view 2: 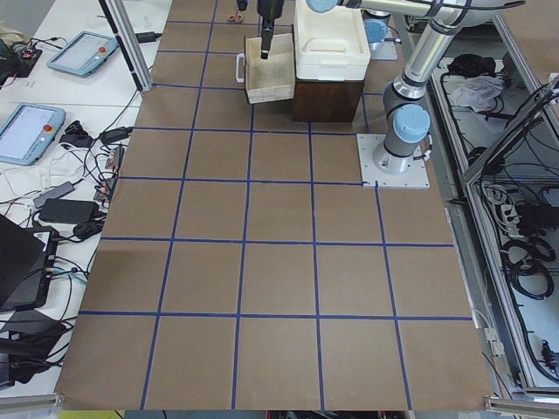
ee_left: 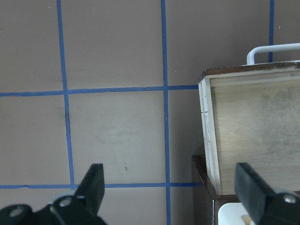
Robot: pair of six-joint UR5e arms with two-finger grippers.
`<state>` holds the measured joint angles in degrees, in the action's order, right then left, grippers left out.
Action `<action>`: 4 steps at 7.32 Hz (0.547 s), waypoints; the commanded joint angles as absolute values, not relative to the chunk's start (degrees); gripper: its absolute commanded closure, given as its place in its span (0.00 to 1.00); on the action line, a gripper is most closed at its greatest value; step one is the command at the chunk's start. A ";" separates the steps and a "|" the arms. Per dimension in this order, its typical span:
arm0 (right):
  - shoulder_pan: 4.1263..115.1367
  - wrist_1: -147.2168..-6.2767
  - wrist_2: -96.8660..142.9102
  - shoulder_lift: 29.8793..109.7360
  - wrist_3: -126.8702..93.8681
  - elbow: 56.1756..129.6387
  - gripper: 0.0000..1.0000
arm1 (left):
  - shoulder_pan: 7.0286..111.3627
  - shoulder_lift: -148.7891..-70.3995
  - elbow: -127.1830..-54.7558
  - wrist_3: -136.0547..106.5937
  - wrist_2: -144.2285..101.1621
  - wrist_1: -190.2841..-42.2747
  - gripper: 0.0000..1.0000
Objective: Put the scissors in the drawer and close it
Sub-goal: 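Move the right gripper over the grey-and-orange scissors and lower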
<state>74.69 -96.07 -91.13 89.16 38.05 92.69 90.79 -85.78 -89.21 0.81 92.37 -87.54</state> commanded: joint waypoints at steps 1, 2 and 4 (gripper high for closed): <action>69.20 -101.23 -90.88 84.22 55.30 92.64 0.00 | 90.79 -85.78 -89.21 0.79 92.37 -87.54 0.00; 68.39 -104.38 -91.14 81.15 63.38 92.64 0.00 | 90.79 -85.78 -89.21 0.79 92.37 -87.54 0.00; 65.50 -111.05 -90.71 75.17 80.77 92.46 0.00 | 90.79 -85.78 -89.21 0.79 92.37 -87.54 0.00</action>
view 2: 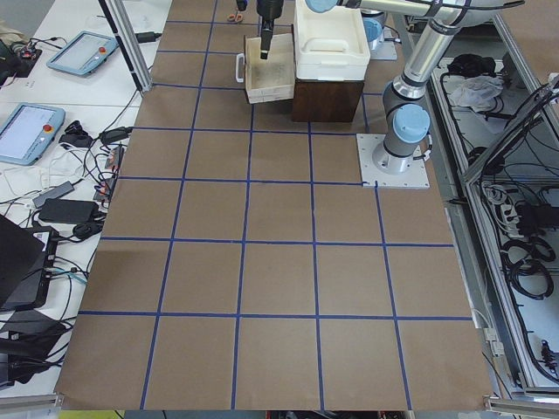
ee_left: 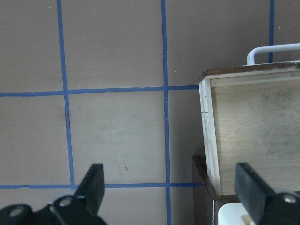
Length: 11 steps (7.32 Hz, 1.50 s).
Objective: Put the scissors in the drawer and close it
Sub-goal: 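Move the right gripper over the grey-and-orange scissors and lower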
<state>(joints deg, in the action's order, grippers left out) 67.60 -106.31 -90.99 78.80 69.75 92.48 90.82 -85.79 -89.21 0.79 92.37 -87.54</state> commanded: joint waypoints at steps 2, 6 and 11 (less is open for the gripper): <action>63.11 -115.47 -90.88 69.63 95.46 92.20 0.00 | 90.79 -85.78 -89.21 0.79 92.37 -87.54 0.00; 62.49 -123.54 -90.88 61.99 117.97 91.85 0.00 | 90.88 -85.78 -89.21 0.79 92.37 -87.54 0.00; 62.49 -125.59 -90.79 53.36 125.86 86.05 0.00 | 90.88 -85.78 -89.21 0.79 92.37 -87.54 0.00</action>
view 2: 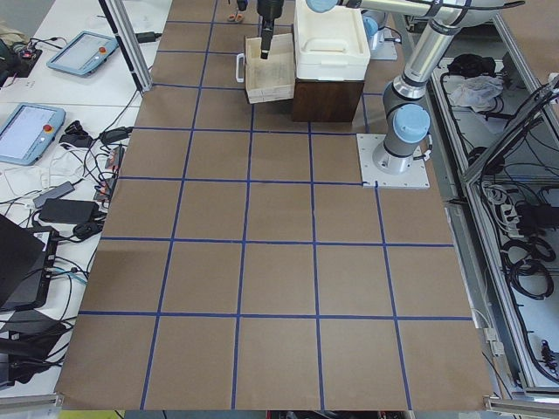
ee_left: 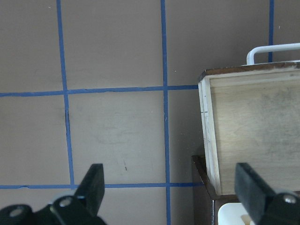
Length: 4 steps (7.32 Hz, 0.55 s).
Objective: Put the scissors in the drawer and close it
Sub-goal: 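Move the right gripper over the grey-and-orange scissors and lower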
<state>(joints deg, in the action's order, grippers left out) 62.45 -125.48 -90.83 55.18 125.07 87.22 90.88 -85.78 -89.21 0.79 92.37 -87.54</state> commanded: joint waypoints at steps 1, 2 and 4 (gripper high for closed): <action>62.49 -125.68 -90.79 52.83 125.95 85.78 0.00 | 90.88 -85.78 -89.21 0.88 92.37 -87.54 0.00; 62.49 -126.38 -90.79 52.56 125.95 85.78 0.00 | 90.88 -85.78 -89.21 0.79 92.37 -87.54 0.00; 62.49 -126.74 -89.92 51.33 125.60 85.78 0.04 | 90.79 -85.78 -89.21 0.79 92.37 -87.54 0.00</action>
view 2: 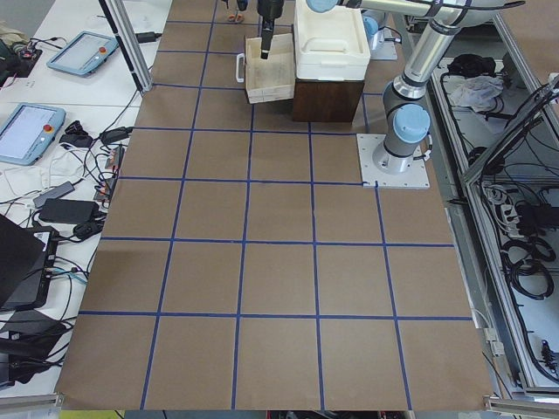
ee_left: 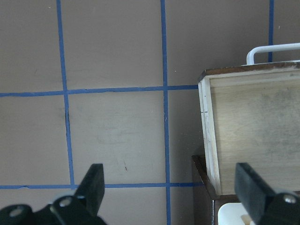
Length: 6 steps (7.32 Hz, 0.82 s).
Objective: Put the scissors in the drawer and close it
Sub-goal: 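Move the right gripper over the grey-and-orange scissors and lower, then close the right gripper on the scissors handles and lift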
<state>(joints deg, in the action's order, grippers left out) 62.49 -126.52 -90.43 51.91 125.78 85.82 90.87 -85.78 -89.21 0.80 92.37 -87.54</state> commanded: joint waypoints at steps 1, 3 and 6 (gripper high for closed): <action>62.49 -126.74 -89.74 51.24 125.33 85.78 0.04 | 90.79 -85.78 -89.21 0.79 92.37 -87.54 0.00; 62.49 -126.65 -89.39 51.24 125.07 85.87 0.06 | 90.79 -85.78 -89.21 0.79 92.37 -87.54 0.00; 62.49 -126.65 -89.65 51.24 125.77 85.78 0.47 | 90.88 -85.78 -89.21 0.79 92.37 -87.54 0.00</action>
